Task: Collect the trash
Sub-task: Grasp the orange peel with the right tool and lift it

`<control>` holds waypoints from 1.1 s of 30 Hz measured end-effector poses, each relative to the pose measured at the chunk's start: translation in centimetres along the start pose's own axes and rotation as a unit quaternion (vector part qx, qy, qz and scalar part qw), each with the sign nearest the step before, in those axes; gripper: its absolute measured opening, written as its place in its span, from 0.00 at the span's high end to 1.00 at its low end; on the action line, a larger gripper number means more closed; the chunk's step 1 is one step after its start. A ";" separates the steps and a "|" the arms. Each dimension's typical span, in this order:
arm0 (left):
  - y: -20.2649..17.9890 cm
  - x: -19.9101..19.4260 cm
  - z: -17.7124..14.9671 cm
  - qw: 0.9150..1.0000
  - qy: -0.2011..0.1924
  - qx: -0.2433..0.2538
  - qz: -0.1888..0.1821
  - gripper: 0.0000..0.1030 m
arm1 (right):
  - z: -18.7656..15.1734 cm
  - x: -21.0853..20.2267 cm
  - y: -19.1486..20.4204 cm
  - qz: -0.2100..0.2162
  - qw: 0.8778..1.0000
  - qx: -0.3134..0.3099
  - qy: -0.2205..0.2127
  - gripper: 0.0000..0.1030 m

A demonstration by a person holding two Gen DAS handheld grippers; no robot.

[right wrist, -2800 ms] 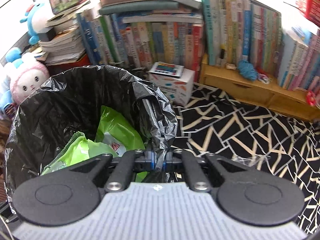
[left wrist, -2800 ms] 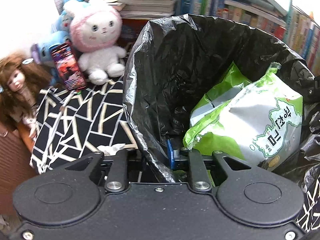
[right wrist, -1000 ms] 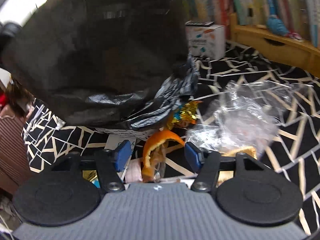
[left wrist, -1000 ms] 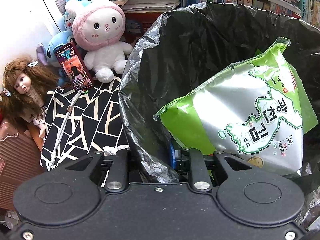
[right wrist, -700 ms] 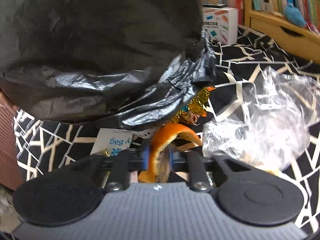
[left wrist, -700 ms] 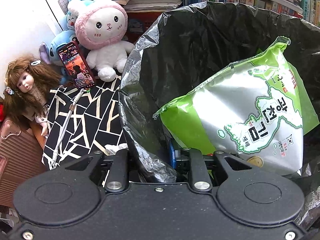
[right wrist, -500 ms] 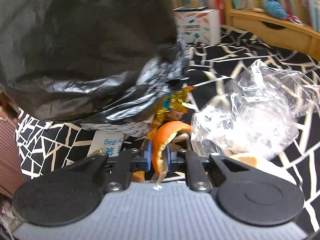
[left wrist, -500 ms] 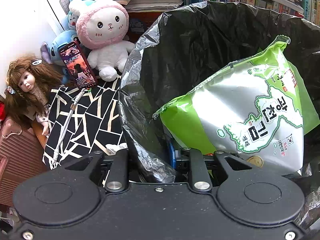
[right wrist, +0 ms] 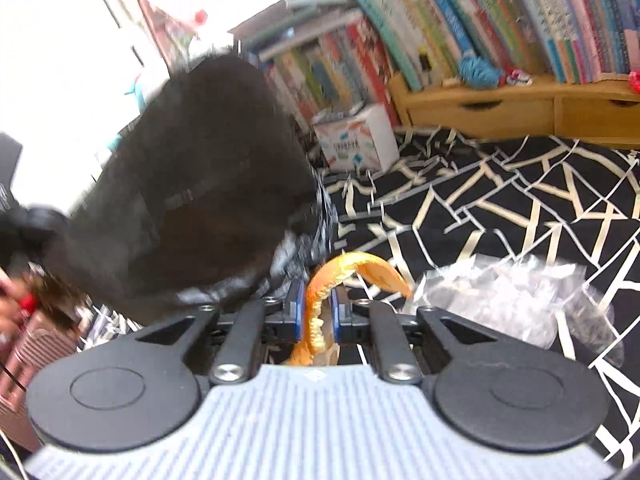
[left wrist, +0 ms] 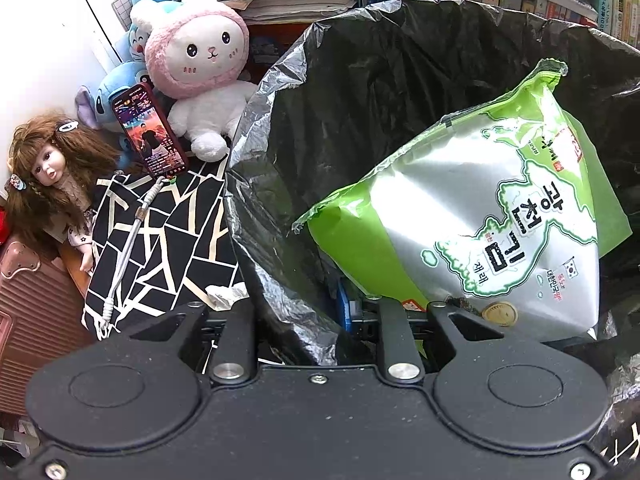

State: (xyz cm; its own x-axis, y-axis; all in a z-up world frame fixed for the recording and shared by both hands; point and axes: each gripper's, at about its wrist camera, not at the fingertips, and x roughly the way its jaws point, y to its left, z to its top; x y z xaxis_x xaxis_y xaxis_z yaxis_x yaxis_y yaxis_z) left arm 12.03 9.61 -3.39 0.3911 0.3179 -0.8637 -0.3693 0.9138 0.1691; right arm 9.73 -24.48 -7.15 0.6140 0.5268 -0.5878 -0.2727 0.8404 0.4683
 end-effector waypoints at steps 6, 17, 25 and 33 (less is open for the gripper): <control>0.3 -0.3 -0.2 1.000 -0.007 0.003 -0.009 0.80 | 3.1 -3.4 -0.4 0.025 0.998 0.045 -0.037 0.88; 0.7 -0.7 -0.4 0.999 -0.024 0.012 -0.025 0.80 | 7.3 -6.9 1.7 0.028 0.996 0.062 -0.065 0.91; 0.8 -0.7 -0.6 0.999 -0.025 0.013 -0.032 0.79 | 10.3 -8.7 4.7 0.046 0.994 0.037 -0.094 0.91; 1.1 -0.9 -0.7 0.999 -0.027 0.010 -0.040 0.79 | 13.8 -8.0 9.8 0.103 0.989 -0.006 -0.103 0.91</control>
State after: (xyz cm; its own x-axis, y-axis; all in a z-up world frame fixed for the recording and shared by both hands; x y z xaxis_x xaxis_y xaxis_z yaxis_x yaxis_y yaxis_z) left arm 10.65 10.20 -2.80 0.4637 0.2569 -0.8479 -0.3186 0.9414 0.1110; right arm 12.35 -22.15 11.22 0.6818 0.6514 -0.3329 -0.4162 0.7197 0.5557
